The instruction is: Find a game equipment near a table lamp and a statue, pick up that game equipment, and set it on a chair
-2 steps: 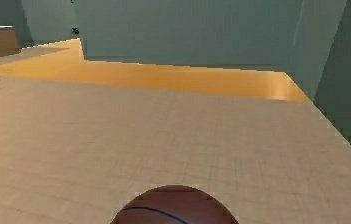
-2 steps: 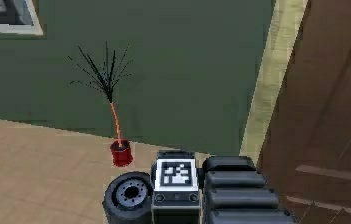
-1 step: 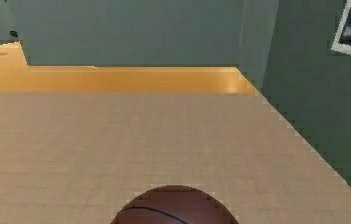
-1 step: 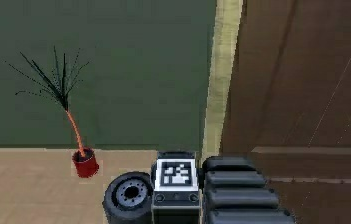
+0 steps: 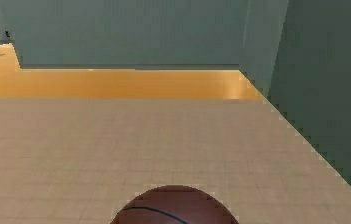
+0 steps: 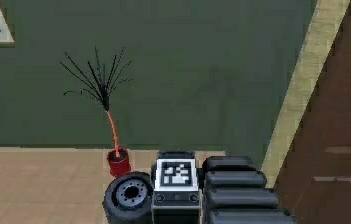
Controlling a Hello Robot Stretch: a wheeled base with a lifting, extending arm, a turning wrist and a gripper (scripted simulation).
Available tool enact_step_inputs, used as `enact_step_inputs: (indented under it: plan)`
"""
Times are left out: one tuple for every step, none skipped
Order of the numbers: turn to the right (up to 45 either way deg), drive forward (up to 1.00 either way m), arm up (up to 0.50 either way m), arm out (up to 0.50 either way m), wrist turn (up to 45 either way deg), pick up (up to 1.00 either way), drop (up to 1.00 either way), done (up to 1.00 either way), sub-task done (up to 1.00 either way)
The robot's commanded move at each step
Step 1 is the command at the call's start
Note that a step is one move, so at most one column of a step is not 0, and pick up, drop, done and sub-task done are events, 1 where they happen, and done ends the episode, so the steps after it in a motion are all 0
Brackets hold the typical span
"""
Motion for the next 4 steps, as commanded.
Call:
enact_step_inputs:
  plan:
    - [-45.0,0.0,0.0,0.0,0.0,0.0,0.0,0.0,0.0]
    - [-36.0,0.0,0.0,0.0,0.0,0.0,0.0,0.0,0.0]
    - [0.0,1.0,0.0,0.0,0.0,0.0,0.0,0.0,0.0]
    - [0.0,1.0,0.0,0.0,0.0,0.0,0.0,0.0,0.0]
